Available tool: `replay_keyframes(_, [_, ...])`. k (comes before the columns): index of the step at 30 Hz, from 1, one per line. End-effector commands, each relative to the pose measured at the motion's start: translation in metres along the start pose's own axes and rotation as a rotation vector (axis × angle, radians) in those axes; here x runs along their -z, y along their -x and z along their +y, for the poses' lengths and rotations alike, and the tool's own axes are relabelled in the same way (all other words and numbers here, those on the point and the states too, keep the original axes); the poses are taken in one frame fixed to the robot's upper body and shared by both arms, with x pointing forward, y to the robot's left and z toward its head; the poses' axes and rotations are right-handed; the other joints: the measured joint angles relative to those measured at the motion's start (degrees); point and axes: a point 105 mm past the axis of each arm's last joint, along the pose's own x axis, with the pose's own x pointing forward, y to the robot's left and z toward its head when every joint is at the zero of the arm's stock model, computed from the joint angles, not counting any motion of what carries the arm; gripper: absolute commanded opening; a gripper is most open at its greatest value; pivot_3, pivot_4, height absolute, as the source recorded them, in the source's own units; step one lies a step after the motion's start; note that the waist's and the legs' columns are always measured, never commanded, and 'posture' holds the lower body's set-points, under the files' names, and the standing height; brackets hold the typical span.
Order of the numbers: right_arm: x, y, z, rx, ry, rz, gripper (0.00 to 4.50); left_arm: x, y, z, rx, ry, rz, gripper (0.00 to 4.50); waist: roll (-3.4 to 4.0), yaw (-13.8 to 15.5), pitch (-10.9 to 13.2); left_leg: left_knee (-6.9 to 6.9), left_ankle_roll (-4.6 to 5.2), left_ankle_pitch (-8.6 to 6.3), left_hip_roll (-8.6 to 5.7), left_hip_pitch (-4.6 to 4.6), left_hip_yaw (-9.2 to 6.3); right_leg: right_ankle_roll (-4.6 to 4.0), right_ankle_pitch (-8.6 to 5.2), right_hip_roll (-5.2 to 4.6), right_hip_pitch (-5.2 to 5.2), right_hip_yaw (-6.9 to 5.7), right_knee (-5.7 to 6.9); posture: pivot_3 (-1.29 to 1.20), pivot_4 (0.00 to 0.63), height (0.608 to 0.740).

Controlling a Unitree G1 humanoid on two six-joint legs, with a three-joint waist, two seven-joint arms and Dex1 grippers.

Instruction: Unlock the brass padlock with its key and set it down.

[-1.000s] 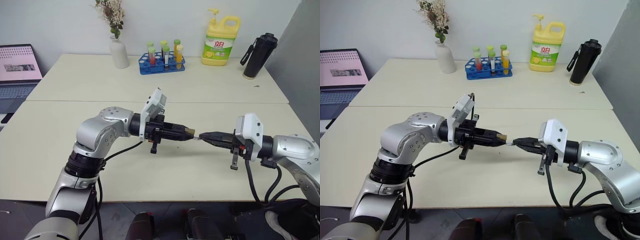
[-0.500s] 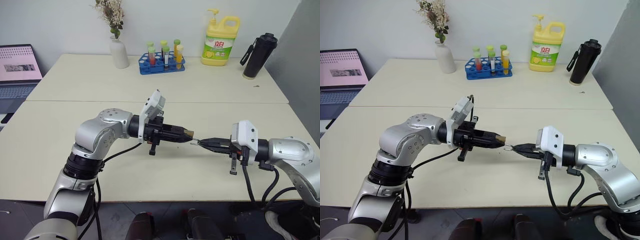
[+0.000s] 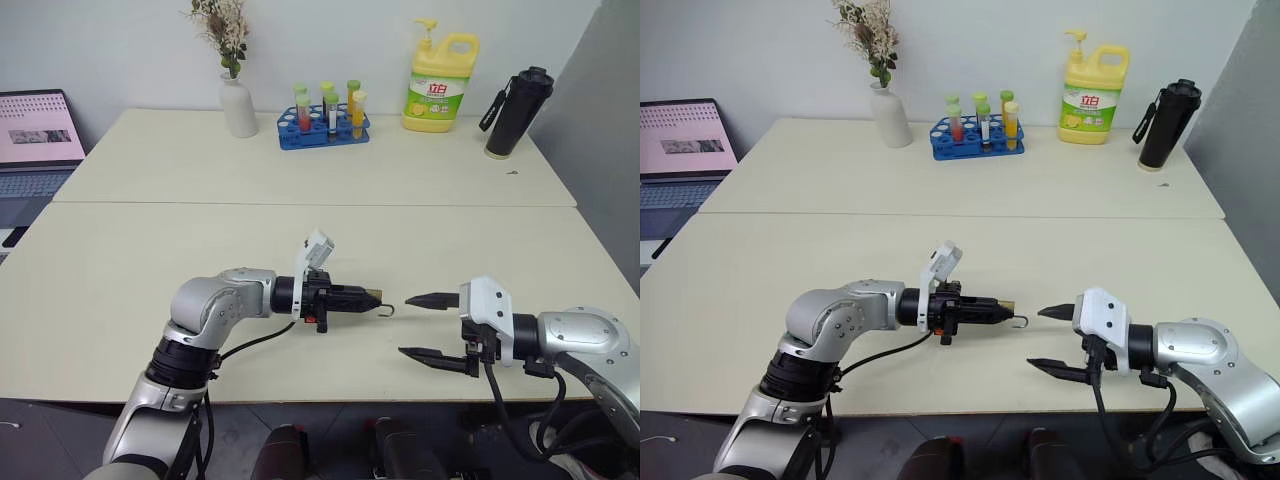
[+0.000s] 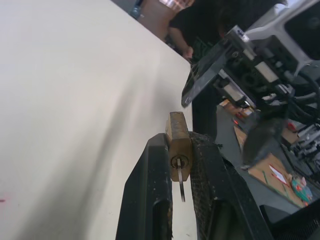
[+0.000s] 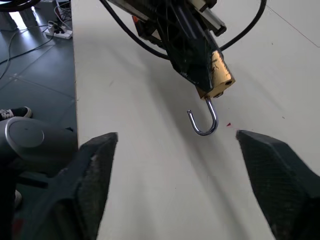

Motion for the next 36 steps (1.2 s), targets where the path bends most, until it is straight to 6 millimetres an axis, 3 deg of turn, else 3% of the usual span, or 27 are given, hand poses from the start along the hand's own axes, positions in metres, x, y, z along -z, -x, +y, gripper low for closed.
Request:
replay_keyframes(1, [-0.004,-0.004,-0.006,0.035,0.081,0.014,4.50,0.013,-0.008,0.007,-0.053,0.008,0.023,0.18,0.00,0.0,0.0,-0.02,0.00,0.00,0.00,0.01,0.02,0.00,0.00,0.00,0.00,0.01,-0.01,0.00,0.150,0.740])
replay_keyframes(6, [-0.003,-0.008,-0.010,0.059,0.094,0.029,4.50,0.021,-0.012,0.021,-0.116,0.022,0.029,0.18,0.00,0.1,0.0,-0.01,0.00,0.00,-0.01,-0.02,-0.02,0.00,0.00,-0.01,-0.01,0.00,-0.01,0.00,0.150,0.740])
replay_keyframes(17, [0.004,-0.007,-0.010,0.077,0.073,0.048,4.50,0.025,-0.019,0.029,-0.127,0.039,0.026,0.18,0.00,0.1,0.0,-0.01,0.00,0.00,-0.01,-0.01,0.00,0.00,0.00,-0.01,0.00,0.00,-0.01,0.00,0.150,0.740])
replay_keyframes(18, [0.005,-0.006,-0.010,0.078,0.072,0.050,4.50,0.025,-0.019,0.030,-0.135,0.031,0.025,0.89,0.00,0.1,0.0,-0.01,0.00,0.00,-0.02,-0.01,0.00,0.00,0.00,-0.01,0.00,0.00,-0.01,0.00,0.150,0.740])
replay_keyframes(21, [0.006,-0.005,-0.011,0.085,0.067,0.054,4.50,0.022,-0.019,0.031,-0.137,0.011,0.018,1.60,0.00,0.1,0.0,-0.01,0.00,0.00,-0.02,-0.01,0.01,0.00,0.00,-0.01,0.00,0.01,-0.01,0.00,0.150,0.740])
replay_keyframes(30, [0.011,0.000,-0.015,0.119,0.053,0.067,4.50,0.005,-0.013,0.036,-0.173,-0.082,-0.043,4.43,0.00,0.1,0.0,-0.02,0.00,0.00,-0.02,-0.02,0.00,0.00,0.00,-0.01,0.00,-0.01,-0.01,0.00,0.150,0.740])
replay_keyframes(36, [0.015,0.004,-0.023,0.142,0.057,0.079,4.50,-0.034,0.004,0.033,-0.229,-0.278,-0.162,4.43,0.00,0.1,0.0,-0.02,0.00,0.00,-0.01,-0.01,0.00,0.00,0.00,-0.01,-0.01,0.00,-0.01,0.00,0.150,0.740])
